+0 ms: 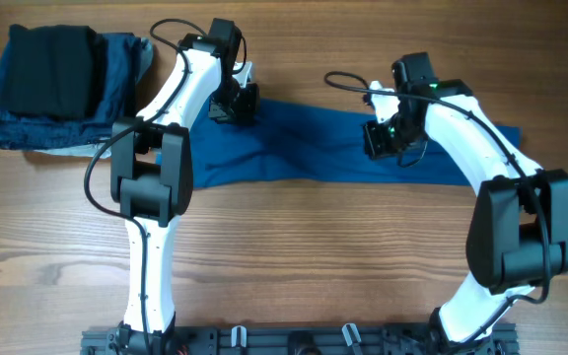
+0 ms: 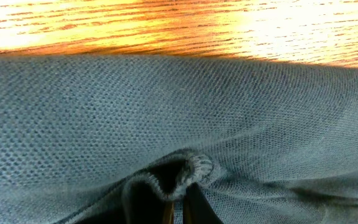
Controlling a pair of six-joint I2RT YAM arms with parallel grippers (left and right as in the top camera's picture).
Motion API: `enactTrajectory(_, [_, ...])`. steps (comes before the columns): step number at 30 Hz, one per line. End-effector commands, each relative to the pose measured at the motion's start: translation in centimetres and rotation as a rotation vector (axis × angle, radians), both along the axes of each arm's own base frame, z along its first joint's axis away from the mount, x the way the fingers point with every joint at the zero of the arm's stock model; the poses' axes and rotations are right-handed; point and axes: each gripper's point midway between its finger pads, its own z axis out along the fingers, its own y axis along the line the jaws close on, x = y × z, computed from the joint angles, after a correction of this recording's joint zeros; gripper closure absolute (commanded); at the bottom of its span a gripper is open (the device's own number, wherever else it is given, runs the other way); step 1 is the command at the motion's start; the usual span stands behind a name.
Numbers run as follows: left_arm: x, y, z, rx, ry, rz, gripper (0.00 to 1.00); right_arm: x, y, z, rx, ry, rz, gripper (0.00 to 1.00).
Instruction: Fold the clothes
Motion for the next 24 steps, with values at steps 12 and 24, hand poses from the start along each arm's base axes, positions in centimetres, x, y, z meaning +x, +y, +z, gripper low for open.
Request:
enactTrajectory(12, [0.3, 1.9, -1.1, 0.077, 0.003, 0.019, 0.93, 3.1, -1.7, -4.3, -0.087, -0.104, -0.131, 0.94])
enactTrajectory(24, [0.3, 1.9, -1.1, 0.077, 0.002, 0.020, 0.93, 2.4, -2.3, -5.7, -0.136, -0.036, -0.127, 0.95])
